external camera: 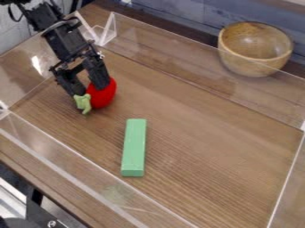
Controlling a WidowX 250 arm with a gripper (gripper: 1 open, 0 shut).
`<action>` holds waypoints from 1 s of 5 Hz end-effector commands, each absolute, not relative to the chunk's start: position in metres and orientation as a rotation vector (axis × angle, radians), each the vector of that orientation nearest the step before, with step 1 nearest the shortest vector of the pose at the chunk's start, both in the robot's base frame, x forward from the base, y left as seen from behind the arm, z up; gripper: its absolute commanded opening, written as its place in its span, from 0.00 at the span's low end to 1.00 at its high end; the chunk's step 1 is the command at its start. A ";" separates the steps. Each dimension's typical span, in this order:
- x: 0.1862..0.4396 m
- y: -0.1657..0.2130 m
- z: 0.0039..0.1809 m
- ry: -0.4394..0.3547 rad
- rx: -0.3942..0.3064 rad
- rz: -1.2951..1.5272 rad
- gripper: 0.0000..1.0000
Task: Move the red object to the left side of the table
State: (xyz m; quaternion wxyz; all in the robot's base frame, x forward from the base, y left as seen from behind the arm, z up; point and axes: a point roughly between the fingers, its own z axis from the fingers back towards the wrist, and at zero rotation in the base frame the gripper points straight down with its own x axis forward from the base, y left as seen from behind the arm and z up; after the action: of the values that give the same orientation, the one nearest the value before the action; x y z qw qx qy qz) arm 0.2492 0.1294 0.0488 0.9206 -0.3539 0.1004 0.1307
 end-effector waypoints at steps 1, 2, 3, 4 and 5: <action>0.260 0.131 0.081 0.130 -0.666 0.242 1.00; 0.263 0.128 0.085 0.135 -0.661 0.242 1.00; 0.268 0.128 0.087 0.140 -0.653 0.240 1.00; 0.269 0.117 0.084 0.137 -0.643 0.243 1.00; 0.272 0.113 0.087 0.138 -0.633 0.239 1.00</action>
State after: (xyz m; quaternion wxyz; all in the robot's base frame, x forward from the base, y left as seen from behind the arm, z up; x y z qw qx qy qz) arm 0.2653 0.1107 0.0632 0.9289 -0.3307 0.1053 0.1293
